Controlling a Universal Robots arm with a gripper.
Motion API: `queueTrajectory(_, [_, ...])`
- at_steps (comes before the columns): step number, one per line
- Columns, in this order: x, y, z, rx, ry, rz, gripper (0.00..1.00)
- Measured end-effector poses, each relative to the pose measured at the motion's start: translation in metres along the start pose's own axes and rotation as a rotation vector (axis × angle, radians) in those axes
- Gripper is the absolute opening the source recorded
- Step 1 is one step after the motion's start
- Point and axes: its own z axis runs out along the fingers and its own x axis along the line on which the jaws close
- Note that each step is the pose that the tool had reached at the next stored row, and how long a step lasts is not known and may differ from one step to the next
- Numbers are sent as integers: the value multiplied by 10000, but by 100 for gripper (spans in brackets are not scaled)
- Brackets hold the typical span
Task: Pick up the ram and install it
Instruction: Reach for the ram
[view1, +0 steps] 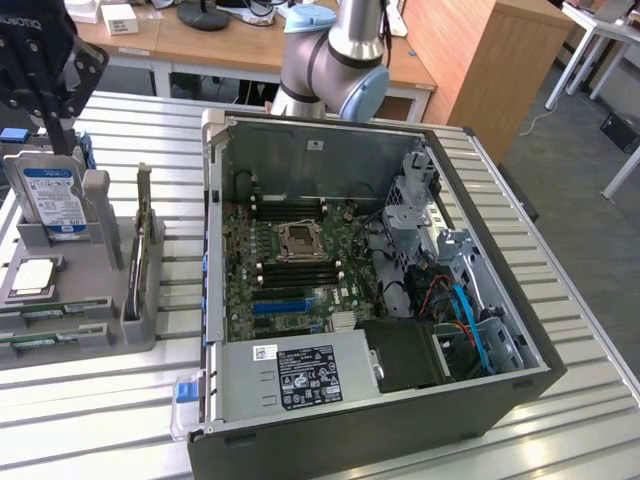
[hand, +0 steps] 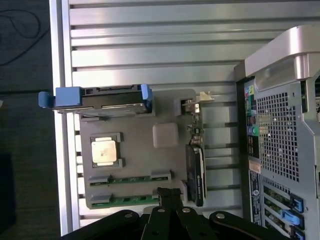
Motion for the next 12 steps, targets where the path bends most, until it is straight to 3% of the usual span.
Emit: queueTrajectory(12, [393, -30, 5, 3, 6, 1, 11])
